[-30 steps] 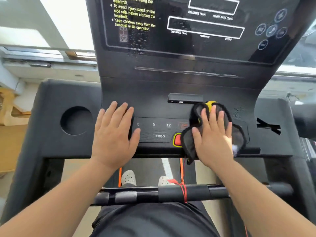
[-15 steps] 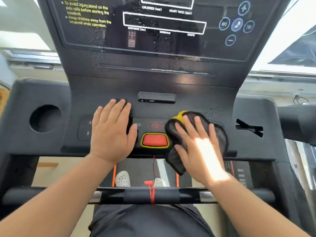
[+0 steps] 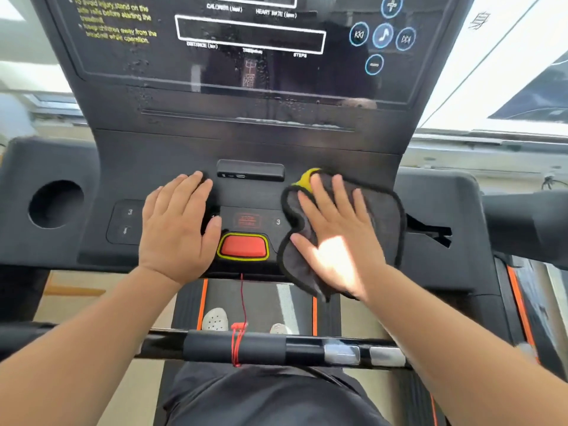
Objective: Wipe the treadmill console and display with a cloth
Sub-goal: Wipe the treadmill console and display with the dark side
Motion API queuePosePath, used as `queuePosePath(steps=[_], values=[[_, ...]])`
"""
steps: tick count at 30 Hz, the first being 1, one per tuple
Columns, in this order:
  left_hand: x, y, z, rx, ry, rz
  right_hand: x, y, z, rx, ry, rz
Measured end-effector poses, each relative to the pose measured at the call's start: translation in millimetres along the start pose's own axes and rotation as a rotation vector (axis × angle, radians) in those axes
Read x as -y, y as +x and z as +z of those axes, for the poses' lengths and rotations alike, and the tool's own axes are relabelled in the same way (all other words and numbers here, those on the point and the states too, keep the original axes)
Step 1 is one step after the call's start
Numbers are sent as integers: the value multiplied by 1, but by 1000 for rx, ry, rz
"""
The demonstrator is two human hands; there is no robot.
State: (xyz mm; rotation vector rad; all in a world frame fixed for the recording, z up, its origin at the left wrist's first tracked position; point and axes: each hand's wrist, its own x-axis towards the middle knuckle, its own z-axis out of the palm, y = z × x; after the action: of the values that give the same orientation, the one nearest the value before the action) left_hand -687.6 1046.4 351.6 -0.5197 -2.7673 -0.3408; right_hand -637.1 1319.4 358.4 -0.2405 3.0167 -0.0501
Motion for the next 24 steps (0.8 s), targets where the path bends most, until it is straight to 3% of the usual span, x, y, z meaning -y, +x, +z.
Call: queuePosePath(steps=[3,5,10,15,21,24], values=[[0,0,1,-9,5,4,-11,-39,9,-17,-32,-202],[0,0,2,-16,4,6,-25,-58,14,-3,-42,-238],[2,-1,2,-23,8,9,-47,-23,6,-21,-40,-31],[1,-1,2,-25,9,11,-35,32,-4,-81,-81,-36],[1,-1,1,-14,-7,7,-23,-24,8,-58,-29,-297],[1,-1,2,-13,-8,8,-32,-43,9,-44,-35,-339]])
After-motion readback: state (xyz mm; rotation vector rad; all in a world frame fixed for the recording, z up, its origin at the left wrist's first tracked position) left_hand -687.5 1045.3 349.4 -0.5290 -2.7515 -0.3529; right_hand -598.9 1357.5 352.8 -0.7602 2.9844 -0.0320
